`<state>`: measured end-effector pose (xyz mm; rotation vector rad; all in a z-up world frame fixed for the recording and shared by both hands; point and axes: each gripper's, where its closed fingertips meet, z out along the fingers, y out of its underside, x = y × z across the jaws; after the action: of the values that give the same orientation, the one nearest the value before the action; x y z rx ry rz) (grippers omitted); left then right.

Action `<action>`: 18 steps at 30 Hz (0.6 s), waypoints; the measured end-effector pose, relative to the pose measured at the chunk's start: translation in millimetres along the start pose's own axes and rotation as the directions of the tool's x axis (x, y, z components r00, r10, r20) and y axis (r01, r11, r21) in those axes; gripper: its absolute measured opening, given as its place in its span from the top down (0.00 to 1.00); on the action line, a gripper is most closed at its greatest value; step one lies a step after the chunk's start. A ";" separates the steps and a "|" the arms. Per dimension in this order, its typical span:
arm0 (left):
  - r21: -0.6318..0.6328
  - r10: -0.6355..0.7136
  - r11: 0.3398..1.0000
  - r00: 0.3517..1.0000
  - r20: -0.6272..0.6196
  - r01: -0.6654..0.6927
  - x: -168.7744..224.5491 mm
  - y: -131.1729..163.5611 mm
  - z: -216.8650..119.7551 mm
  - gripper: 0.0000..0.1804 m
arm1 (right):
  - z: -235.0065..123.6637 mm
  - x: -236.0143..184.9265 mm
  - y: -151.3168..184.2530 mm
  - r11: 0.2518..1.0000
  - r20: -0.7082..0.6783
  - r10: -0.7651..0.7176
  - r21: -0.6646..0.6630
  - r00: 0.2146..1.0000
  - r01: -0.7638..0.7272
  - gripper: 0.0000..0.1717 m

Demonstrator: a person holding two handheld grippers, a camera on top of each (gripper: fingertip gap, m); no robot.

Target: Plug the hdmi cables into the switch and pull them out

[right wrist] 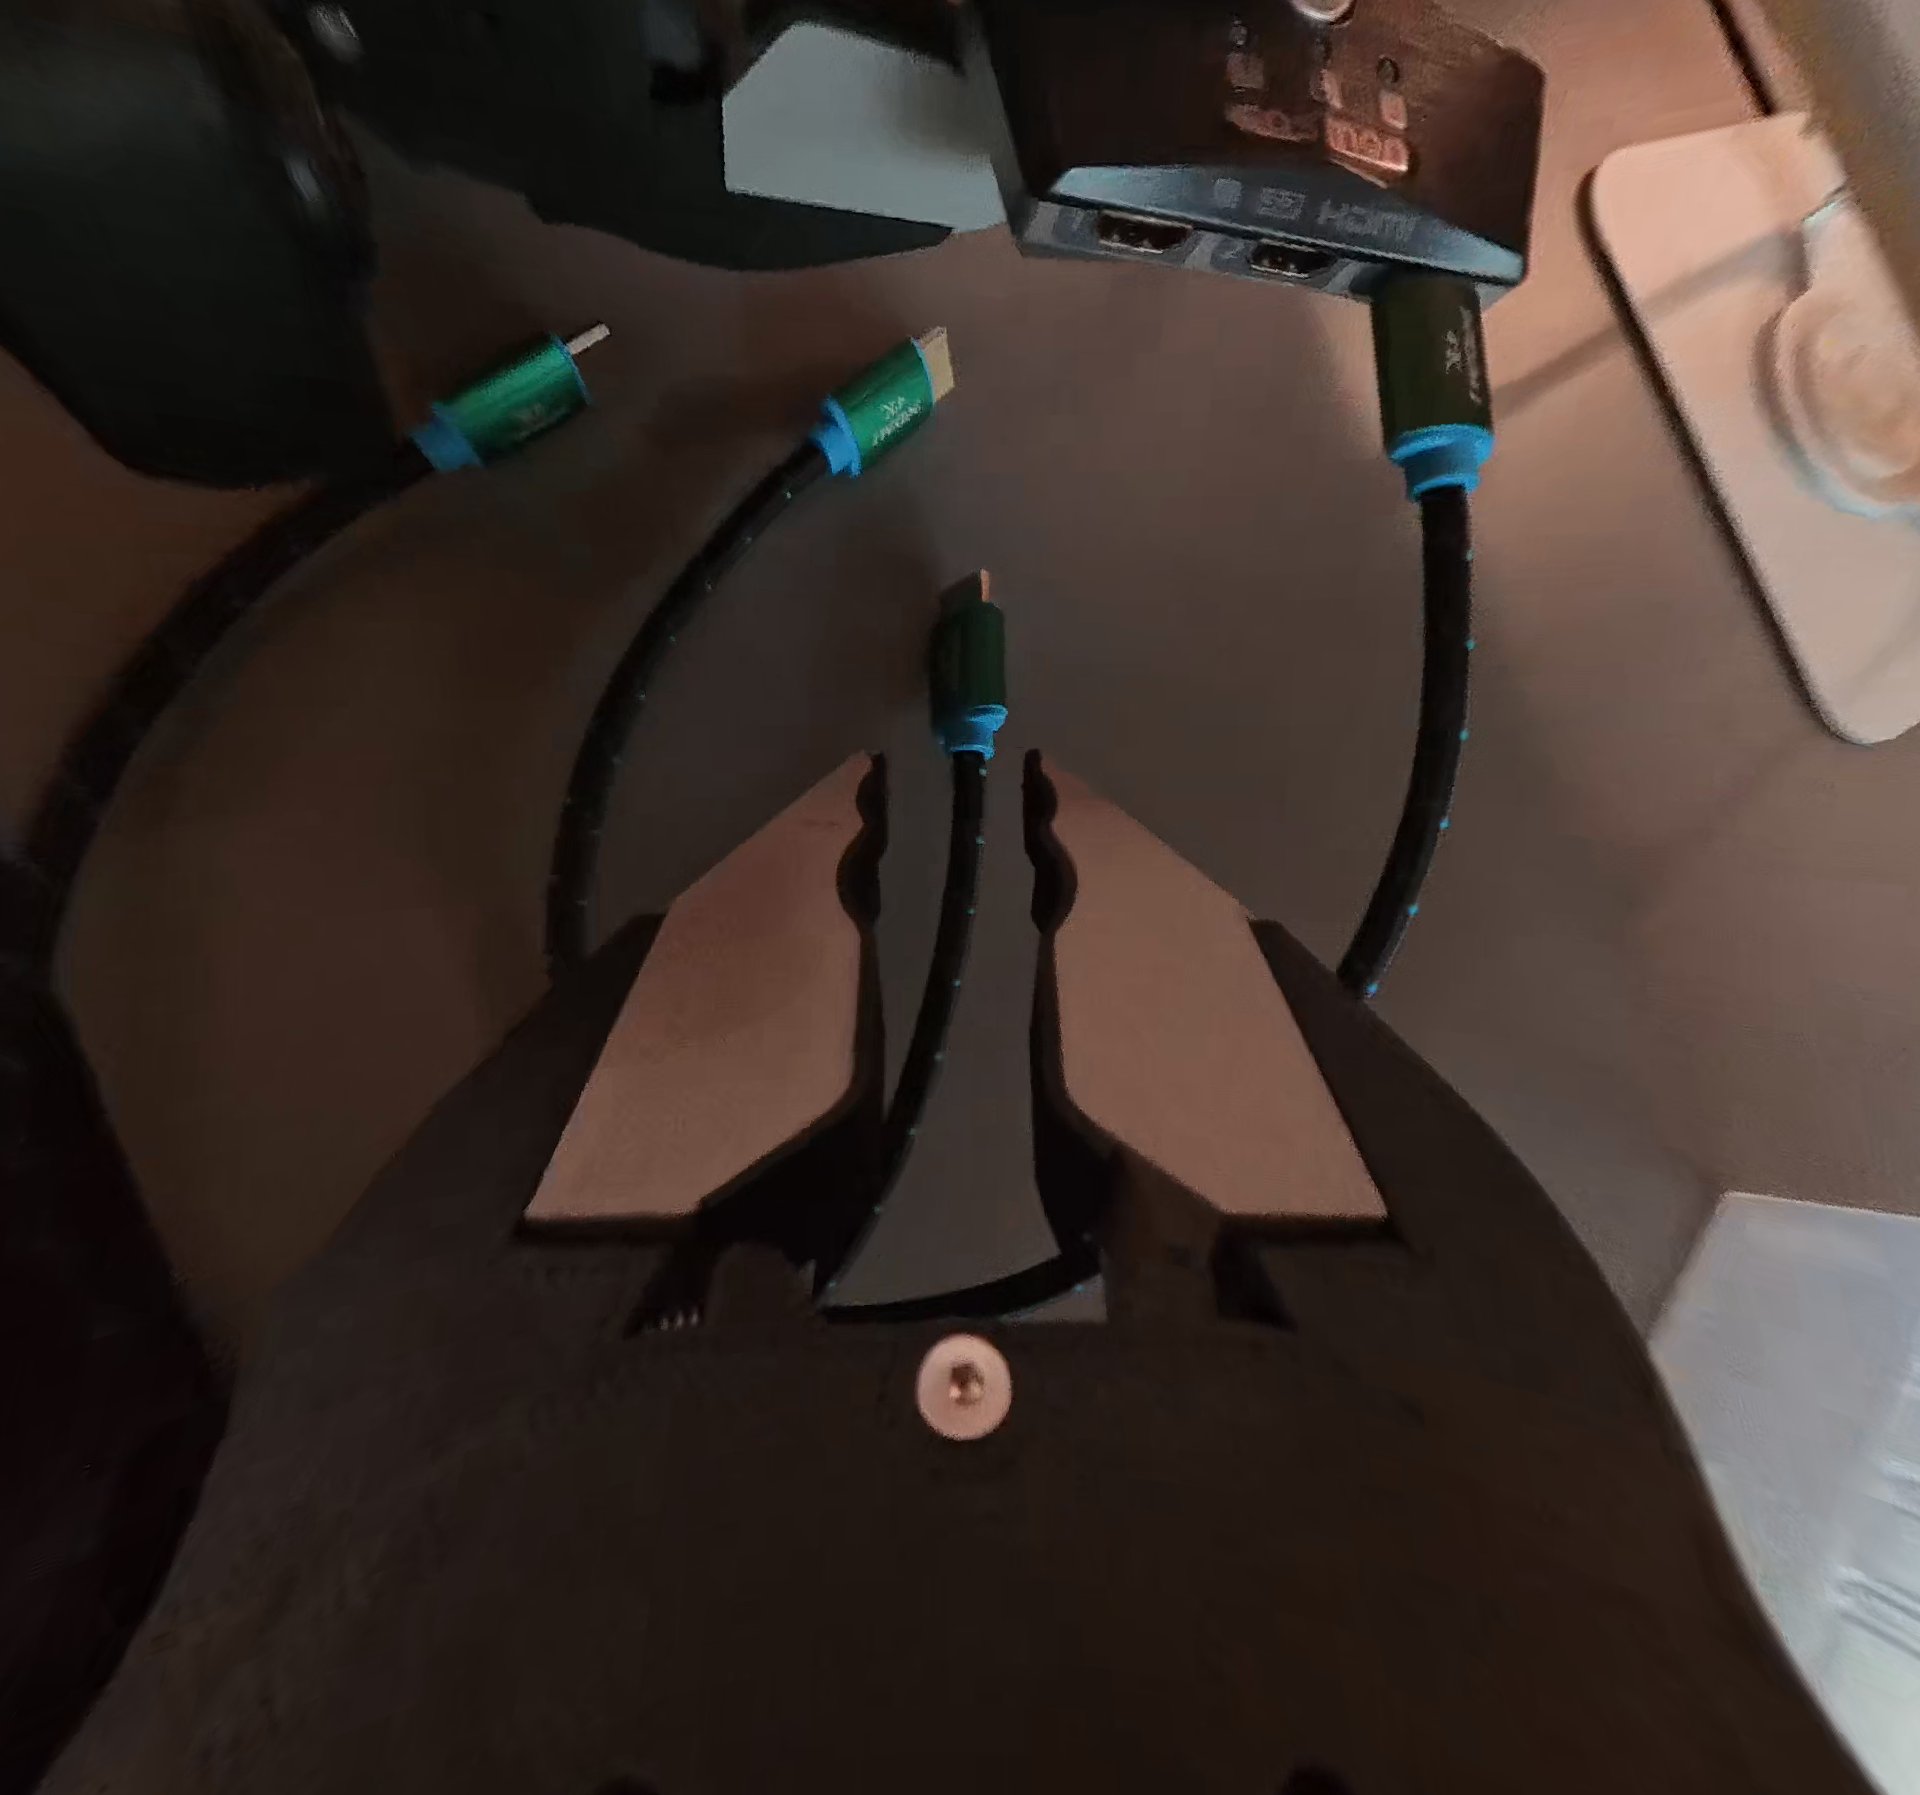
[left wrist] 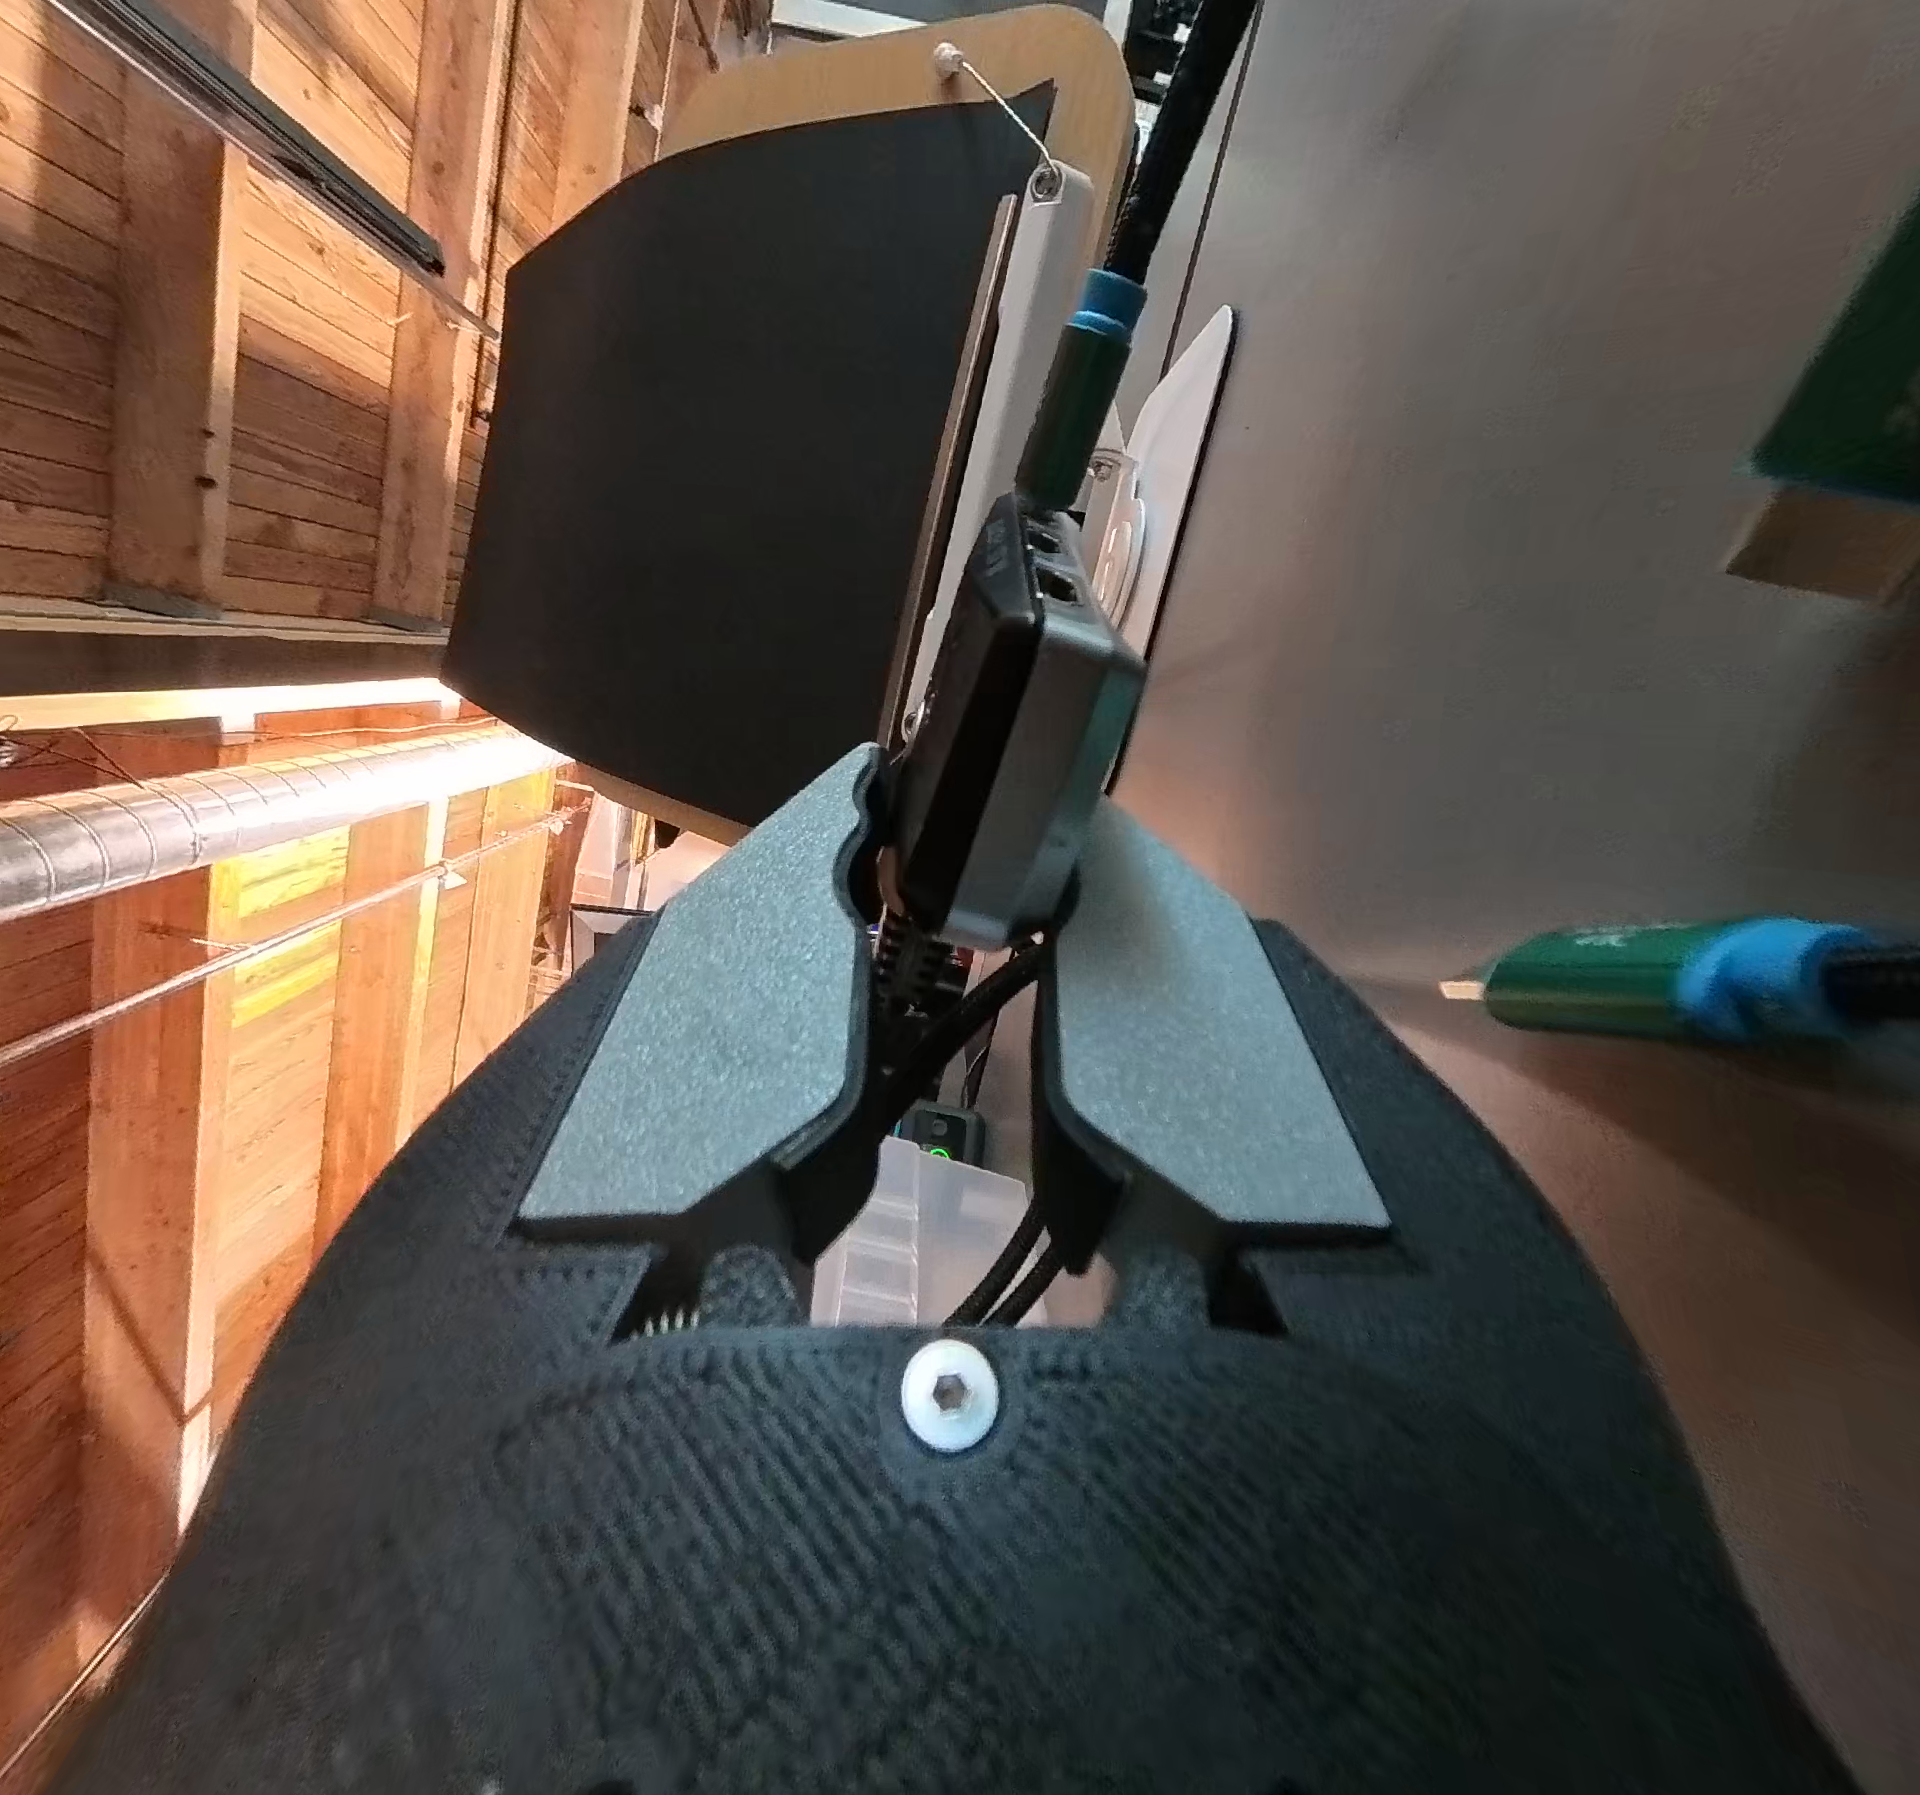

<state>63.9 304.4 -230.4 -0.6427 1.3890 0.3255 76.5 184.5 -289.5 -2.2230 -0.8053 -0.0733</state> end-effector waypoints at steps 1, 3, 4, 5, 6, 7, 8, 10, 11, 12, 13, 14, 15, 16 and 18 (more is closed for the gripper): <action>0.001 0.000 1.000 1.000 -0.001 0.000 0.2 -0.3 -0.2 0.87 | 2.3 1.0 1.6 0.998 -0.026 -0.054 -0.020 0.998 0.053 0.87; 0.002 0.002 1.000 1.000 -0.003 -0.002 0.7 -0.5 -0.5 0.87 | 6.8 5.0 6.7 0.986 -0.075 -0.148 -0.083 0.986 0.142 0.85; 0.001 0.003 1.000 1.000 -0.004 -0.003 1.0 -0.5 -0.5 0.87 | 8.1 8.8 7.6 0.976 -0.108 -0.202 -0.110 0.974 0.190 0.85; 0.002 0.004 1.000 1.000 -0.006 -0.004 1.5 -0.6 -0.5 0.87 | 9.5 9.0 7.6 0.961 -0.119 -0.259 -0.128 0.958 0.244 0.84; 0.002 0.005 1.000 1.000 -0.007 -0.005 1.9 -0.8 -0.5 0.87 | 10.5 8.5 6.8 0.947 -0.127 -0.307 -0.138 0.943 0.290 0.84; 0.002 0.008 1.000 1.000 -0.008 -0.008 2.5 -0.8 -0.6 0.86 | 10.7 10.4 5.0 0.937 -0.150 -0.339 -0.143 0.929 0.319 0.84; 0.002 0.010 1.000 1.000 -0.009 -0.010 2.8 -0.9 -0.7 0.87 | 11.7 8.9 4.3 0.928 -0.148 -0.364 -0.143 0.920 0.344 0.83; 0.003 0.010 1.000 1.000 -0.010 -0.010 3.0 -0.8 -0.6 0.86 | 15.6 5.7 7.0 0.908 -0.129 -0.407 -0.160 0.904 0.386 0.82; 0.002 0.008 1.000 1.000 -0.011 -0.008 3.0 -0.7 -0.5 0.86 | 17.5 7.6 9.3 0.897 -0.137 -0.430 -0.180 0.892 0.405 0.84; 0.001 0.008 1.000 1.000 -0.012 -0.008 3.0 -0.3 -0.4 0.86 | 18.2 9.2 10.3 0.883 -0.145 -0.457 -0.194 0.878 0.427 0.86; 0.002 0.008 1.000 1.000 -0.011 -0.008 2.7 -0.4 -0.4 0.86 | 17.8 10.8 10.5 0.868 -0.155 -0.484 -0.209 0.861 0.450 0.85; 0.004 0.005 1.000 1.000 -0.011 -0.005 2.3 -0.6 -0.5 0.86 | 17.7 13.2 10.4 0.855 -0.167 -0.507 -0.226 0.846 0.468 0.85; 0.005 0.003 1.000 1.000 -0.010 -0.003 1.9 -0.6 -0.7 0.86 | 18.3 16.0 11.4 0.841 -0.175 -0.527 -0.250 0.831 0.480 0.85; 0.005 0.002 1.000 1.000 -0.009 -0.002 1.5 -0.6 -0.8 0.86 | 19.9 18.0 12.8 0.824 -0.177 -0.549 -0.274 0.817 0.495 0.87; 0.004 0.003 1.000 1.000 -0.010 -0.002 1.4 -0.4 -1.1 0.86 | 24.5 17.8 15.6 0.791 -0.164 -0.595 -0.297 0.787 0.536 0.95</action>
<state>63.5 303.2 -231.7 -0.6400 1.3995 0.3218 95.1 202.4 -311.8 -2.0398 -1.3571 -0.7684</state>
